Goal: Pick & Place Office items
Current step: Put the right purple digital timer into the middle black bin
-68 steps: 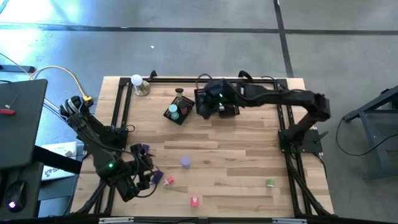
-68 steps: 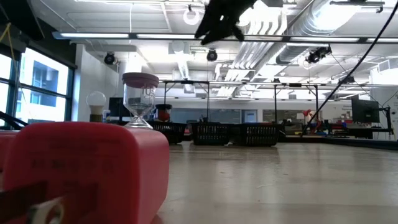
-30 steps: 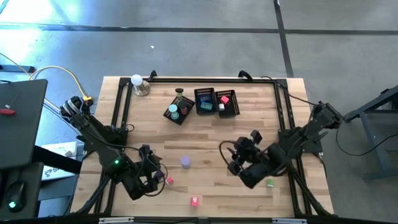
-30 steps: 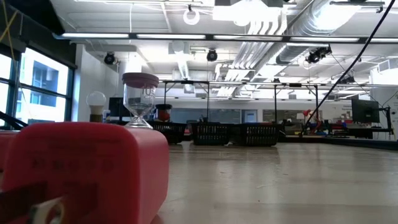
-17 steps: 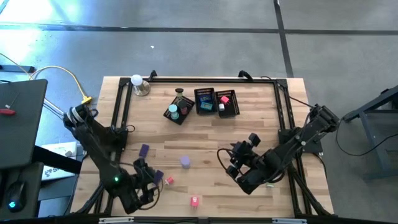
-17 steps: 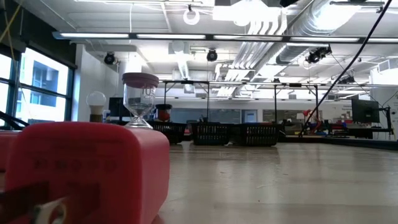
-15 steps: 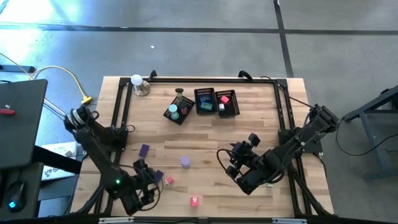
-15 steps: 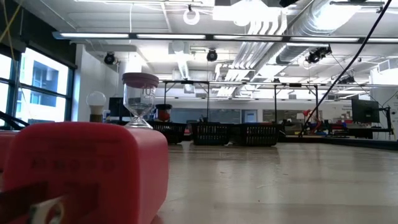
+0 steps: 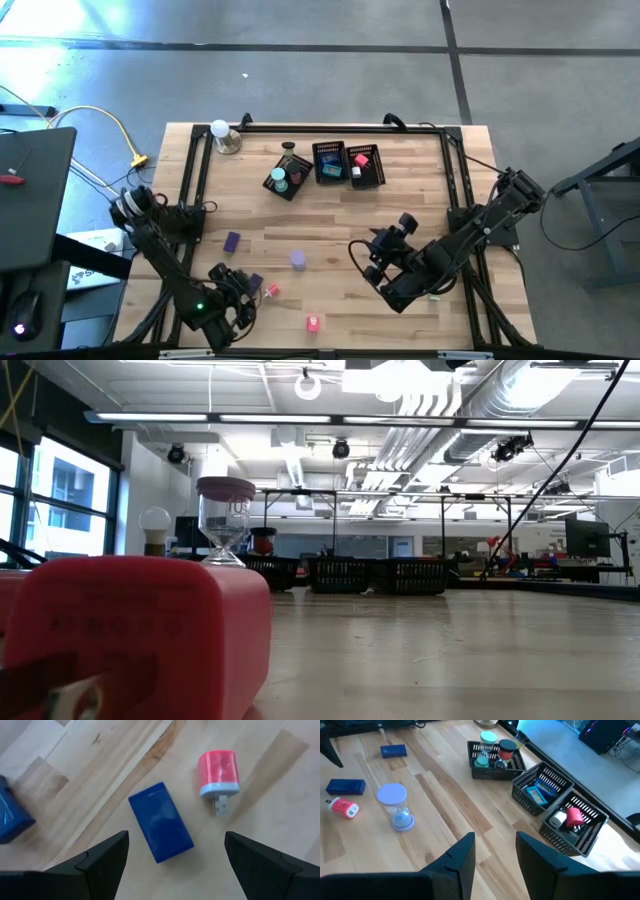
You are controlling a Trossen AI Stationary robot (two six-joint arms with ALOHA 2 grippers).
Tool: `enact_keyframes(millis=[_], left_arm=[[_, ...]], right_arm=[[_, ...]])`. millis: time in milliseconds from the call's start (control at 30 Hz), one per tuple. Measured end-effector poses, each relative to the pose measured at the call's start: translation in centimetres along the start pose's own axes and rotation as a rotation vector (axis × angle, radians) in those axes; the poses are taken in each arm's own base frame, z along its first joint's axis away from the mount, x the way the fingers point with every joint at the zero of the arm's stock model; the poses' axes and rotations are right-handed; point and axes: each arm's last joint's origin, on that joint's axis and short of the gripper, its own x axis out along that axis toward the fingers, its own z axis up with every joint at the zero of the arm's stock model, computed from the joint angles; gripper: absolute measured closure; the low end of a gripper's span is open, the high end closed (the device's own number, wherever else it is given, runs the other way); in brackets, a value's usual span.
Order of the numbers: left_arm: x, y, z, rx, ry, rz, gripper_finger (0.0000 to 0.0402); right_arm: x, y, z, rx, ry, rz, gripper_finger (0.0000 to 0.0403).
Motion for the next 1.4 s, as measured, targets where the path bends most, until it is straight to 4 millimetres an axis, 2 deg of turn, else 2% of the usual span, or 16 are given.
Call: enact_keyframes(millis=[100,300,633,933,1400], left_arm=[[0.2,0.1,-0.2,-0.007,0.001,0.012,0.0080],[2.2,0.1,-1.3,-0.005,-0.011,0.076,0.0080],[3.9,0.5,-3.9,-0.068,-0.150,0.093,0.0085],[4.7,1.7,-5.9,-0.163,-0.244,0.025,0.0151],[5.1,1.7,-5.4,-0.177,-0.228,0.040,0.0248]], right_arm=[[0.0,0.0,0.0,-0.018,-0.003,-0.002,0.0272],[0.0,0.0,0.0,-0.020,-0.014,-0.007,0.0272],[0.0,0.0,0.1,-0.021,-0.015,-0.008,0.0272],[0.2,-0.1,0.2,-0.009,-0.016,-0.012,0.0272],[0.3,0.0,0.3,0.002,-0.016,-0.008,0.0272]])
